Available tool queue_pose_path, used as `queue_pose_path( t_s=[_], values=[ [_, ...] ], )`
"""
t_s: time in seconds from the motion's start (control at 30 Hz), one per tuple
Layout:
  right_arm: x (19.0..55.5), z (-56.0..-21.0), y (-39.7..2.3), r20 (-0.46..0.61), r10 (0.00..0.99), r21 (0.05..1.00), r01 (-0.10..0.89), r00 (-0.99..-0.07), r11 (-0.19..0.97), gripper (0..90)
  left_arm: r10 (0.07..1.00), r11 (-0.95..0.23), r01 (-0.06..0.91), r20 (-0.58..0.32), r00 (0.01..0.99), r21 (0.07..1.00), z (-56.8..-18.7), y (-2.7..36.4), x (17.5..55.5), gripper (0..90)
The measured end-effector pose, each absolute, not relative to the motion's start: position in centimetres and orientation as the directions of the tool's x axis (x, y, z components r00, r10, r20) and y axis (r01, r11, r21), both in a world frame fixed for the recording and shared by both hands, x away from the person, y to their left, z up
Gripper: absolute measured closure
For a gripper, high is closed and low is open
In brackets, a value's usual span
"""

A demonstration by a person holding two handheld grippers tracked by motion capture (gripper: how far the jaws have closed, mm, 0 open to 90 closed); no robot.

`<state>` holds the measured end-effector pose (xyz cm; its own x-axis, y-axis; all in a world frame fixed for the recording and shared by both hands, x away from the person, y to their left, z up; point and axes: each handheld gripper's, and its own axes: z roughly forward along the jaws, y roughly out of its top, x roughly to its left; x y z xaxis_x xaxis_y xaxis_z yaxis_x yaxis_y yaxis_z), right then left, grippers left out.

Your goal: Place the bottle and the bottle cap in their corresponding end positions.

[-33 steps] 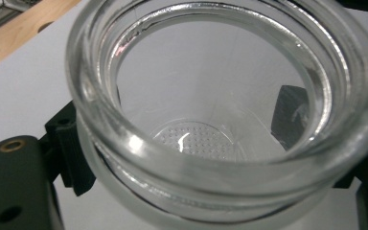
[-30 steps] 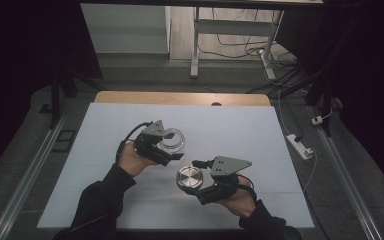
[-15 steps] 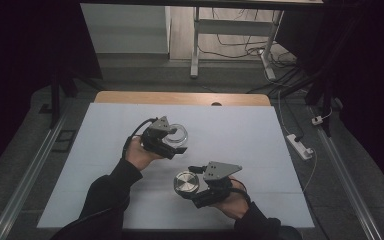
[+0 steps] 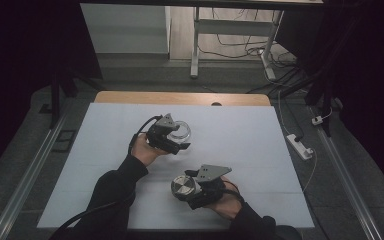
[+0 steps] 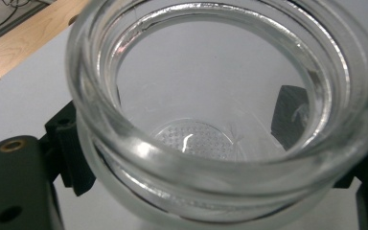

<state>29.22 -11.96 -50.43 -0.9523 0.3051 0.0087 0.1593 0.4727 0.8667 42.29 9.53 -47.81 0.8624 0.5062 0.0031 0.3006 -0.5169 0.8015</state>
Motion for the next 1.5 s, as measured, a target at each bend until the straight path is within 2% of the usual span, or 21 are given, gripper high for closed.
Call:
queue_pose_path(
  t_s=[0.7, 1.3, 1.5],
  values=[
    [30.4, -52.8, -11.5, -0.007, 0.341, 0.819, 0.191, -0.94, 0.542, 19.5, 0.54, -0.504, 0.328, -0.005, 0.841, 0.799, -49.8, 8.1, 44.4, 15.1],
    [31.0, -53.6, -11.1, -0.015, 0.35, 0.786, 0.205, -0.937, 0.583, 19.4, 0.553, -0.551, 0.334, 0.035, 0.833, 0.765, -50.9, 8.1, 44.8, 15.1],
    [31.1, -53.7, -11.0, -0.021, 0.353, 0.782, 0.204, -0.936, 0.588, 19.4, 0.563, -0.537, 0.356, 0.011, 0.826, 0.765, -51.4, 8.4, 44.9, 15.0]
  ],
)
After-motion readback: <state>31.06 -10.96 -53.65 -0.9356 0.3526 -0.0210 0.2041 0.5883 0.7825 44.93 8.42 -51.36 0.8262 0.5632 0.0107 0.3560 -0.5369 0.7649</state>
